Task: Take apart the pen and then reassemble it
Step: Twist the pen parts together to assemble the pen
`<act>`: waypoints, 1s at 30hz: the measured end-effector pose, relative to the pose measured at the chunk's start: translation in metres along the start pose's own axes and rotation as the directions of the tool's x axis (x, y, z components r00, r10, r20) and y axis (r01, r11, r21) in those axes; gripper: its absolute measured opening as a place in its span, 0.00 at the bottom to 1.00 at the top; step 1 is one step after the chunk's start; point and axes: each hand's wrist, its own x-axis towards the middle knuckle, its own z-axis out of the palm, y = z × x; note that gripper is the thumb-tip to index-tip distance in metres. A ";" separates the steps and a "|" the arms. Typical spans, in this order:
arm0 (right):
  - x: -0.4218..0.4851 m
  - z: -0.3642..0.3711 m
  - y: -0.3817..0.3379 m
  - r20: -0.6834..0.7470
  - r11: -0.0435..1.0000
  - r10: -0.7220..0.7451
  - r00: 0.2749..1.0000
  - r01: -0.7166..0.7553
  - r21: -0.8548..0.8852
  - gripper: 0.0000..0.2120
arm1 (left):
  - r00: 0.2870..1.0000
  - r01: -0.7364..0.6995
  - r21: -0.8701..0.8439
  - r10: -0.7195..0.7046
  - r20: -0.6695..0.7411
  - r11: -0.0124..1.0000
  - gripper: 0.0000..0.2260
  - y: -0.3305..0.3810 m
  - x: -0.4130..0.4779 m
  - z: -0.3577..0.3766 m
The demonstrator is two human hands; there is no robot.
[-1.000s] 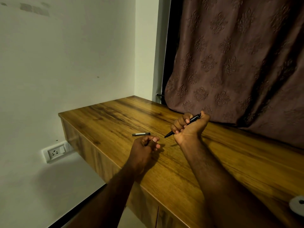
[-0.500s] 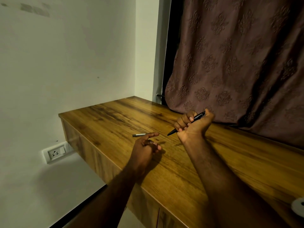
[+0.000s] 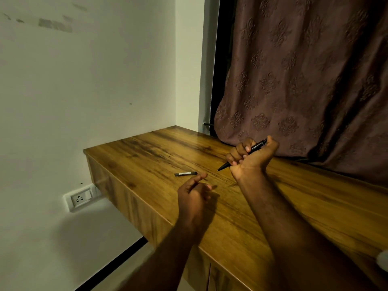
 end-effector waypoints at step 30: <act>-0.001 0.000 0.005 0.036 1.000 0.018 0.999 -0.018 0.000 0.26 | 0.995 -0.071 0.034 0.069 0.071 0.997 0.15 -0.006 0.000 -0.001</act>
